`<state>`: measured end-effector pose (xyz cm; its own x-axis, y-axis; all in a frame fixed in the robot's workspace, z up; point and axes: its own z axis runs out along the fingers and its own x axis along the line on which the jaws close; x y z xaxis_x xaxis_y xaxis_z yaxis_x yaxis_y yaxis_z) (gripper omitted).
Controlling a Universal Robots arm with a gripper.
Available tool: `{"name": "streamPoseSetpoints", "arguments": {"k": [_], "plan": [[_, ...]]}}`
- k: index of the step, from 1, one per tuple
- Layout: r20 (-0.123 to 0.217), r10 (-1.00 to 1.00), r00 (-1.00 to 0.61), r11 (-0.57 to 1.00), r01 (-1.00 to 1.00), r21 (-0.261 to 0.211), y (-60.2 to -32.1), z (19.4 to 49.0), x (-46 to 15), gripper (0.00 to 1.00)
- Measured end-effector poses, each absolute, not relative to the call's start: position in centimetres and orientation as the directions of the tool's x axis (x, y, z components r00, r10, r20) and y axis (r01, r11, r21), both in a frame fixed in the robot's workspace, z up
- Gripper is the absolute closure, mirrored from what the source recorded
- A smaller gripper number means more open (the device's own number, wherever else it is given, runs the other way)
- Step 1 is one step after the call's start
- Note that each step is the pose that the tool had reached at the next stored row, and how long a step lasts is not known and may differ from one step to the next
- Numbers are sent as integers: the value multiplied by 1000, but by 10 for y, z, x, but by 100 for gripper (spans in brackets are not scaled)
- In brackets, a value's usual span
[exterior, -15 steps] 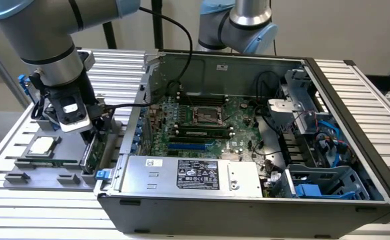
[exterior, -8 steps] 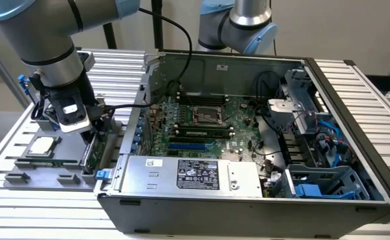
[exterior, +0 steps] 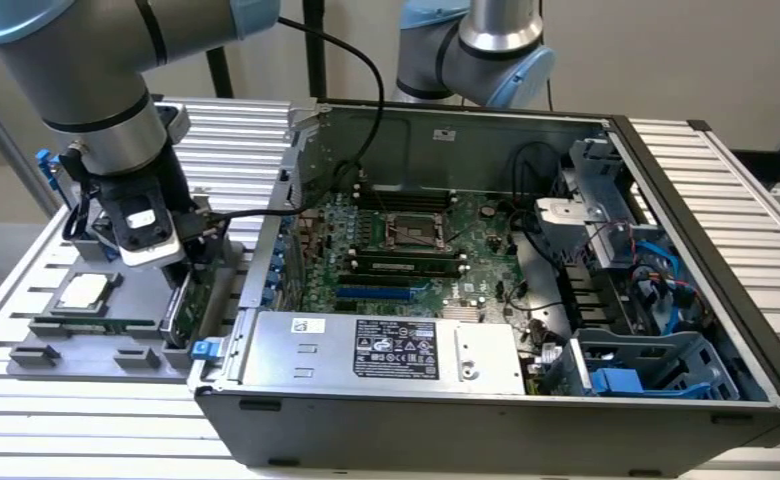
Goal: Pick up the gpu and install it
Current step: 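Pick up the gpu and move the gpu toward the slot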
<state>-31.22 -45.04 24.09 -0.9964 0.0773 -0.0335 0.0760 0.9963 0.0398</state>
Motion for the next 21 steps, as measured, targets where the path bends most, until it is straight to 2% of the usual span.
{"name": "streamPoseSetpoints", "arguments": {"k": [21], "plan": [[-34, 33, -999, 999, 31, 40, -451, 241, -312, 100]]}}
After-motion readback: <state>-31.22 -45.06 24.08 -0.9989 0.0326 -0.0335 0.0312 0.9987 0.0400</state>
